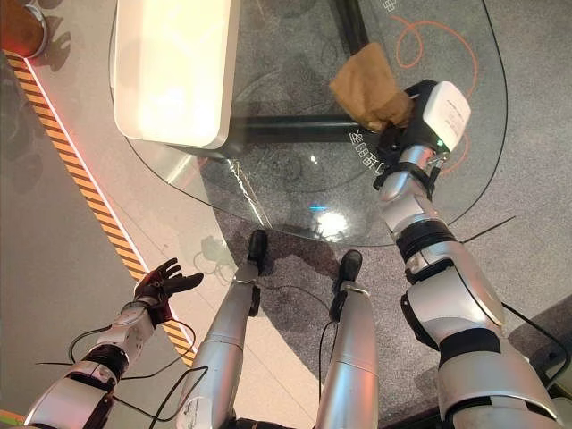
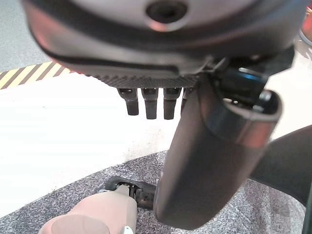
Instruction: Wipe the table with a cloth and put it in the basket.
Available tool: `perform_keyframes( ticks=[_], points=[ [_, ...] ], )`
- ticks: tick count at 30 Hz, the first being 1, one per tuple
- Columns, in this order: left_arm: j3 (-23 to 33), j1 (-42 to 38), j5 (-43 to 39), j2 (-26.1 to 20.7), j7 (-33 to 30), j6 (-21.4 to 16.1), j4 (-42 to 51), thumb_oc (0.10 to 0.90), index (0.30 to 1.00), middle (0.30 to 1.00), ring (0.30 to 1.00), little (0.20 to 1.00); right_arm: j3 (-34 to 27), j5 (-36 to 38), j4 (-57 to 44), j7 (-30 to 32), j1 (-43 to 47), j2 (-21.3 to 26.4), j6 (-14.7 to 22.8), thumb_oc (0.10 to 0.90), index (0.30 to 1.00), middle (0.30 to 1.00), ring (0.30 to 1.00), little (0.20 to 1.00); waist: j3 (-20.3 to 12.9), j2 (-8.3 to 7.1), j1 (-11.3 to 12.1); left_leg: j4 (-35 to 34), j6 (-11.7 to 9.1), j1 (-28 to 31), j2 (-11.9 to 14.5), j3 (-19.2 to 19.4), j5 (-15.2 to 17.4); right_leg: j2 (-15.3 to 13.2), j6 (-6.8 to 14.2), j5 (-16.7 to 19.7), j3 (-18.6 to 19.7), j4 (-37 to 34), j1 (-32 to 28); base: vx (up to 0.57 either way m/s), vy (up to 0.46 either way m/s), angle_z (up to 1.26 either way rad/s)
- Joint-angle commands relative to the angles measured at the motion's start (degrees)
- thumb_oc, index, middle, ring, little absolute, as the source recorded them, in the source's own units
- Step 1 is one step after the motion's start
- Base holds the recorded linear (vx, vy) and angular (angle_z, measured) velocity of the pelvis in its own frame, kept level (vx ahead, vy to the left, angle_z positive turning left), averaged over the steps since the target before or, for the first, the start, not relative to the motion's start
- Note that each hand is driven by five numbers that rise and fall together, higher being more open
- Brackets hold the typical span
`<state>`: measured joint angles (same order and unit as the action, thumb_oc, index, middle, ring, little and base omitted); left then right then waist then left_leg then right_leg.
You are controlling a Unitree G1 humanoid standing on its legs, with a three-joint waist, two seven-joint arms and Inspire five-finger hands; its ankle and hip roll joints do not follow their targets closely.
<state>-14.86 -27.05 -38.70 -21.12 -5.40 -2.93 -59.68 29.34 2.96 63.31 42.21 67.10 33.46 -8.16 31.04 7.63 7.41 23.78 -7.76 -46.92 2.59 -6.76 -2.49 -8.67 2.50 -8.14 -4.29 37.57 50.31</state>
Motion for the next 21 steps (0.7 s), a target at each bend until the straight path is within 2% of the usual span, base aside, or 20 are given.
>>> perform_keyframes(
  ticks=[1, 13, 21],
  points=[
    [1.89, 2.13, -2.23, -3.57, -0.16, -0.30, -1.75, 0.800, 0.900, 0.900, 0.900, 0.900, -1.66, 2.79, 3.62, 7.72, 4.28, 9.20, -0.10, 0.100, 0.300, 0.300, 0.300, 0.200, -1.24, 0.82, -1.83, 1.58, 8.74, 1.17, -6.05, 6.40, 3.75, 4.70, -1.75, 3.67, -3.28, -6.18, -1.14, 0.00, 0.000, 0.00],
    [2.55, 1.07, -2.26, -4.81, 0.29, 0.34, -2.57, 0.800, 0.900, 0.900, 0.900, 0.900, -4.37, 6.53, 4.16, 8.02, 2.85, 9.60, 1.49, 0.100, 0.300, 0.300, 0.300, 0.200, -1.24, -0.01, -2.36, 1.64, 8.72, 0.85, -5.87, 6.05, 3.89, 5.37, -1.52, 3.89, -2.74, -6.39, -0.93, 0.00, 0.000, 0.00],
    [2.64, 0.41, -2.21, -4.85, 0.11, 0.22, -3.10, 0.800, 0.900, 0.900, 0.900, 0.900, -1.85, 0.02, 1.19, 5.41, 3.68, 8.35, 3.33, 0.100, 0.300, 0.300, 0.300, 0.200, -1.24, -0.30, -2.34, 1.39, 8.53, 0.83, -5.95, 5.75, 3.76, 5.66, -1.48, 3.78, -2.65, -6.66, -1.05, 0.00, 0.000, 0.00]
  ],
)
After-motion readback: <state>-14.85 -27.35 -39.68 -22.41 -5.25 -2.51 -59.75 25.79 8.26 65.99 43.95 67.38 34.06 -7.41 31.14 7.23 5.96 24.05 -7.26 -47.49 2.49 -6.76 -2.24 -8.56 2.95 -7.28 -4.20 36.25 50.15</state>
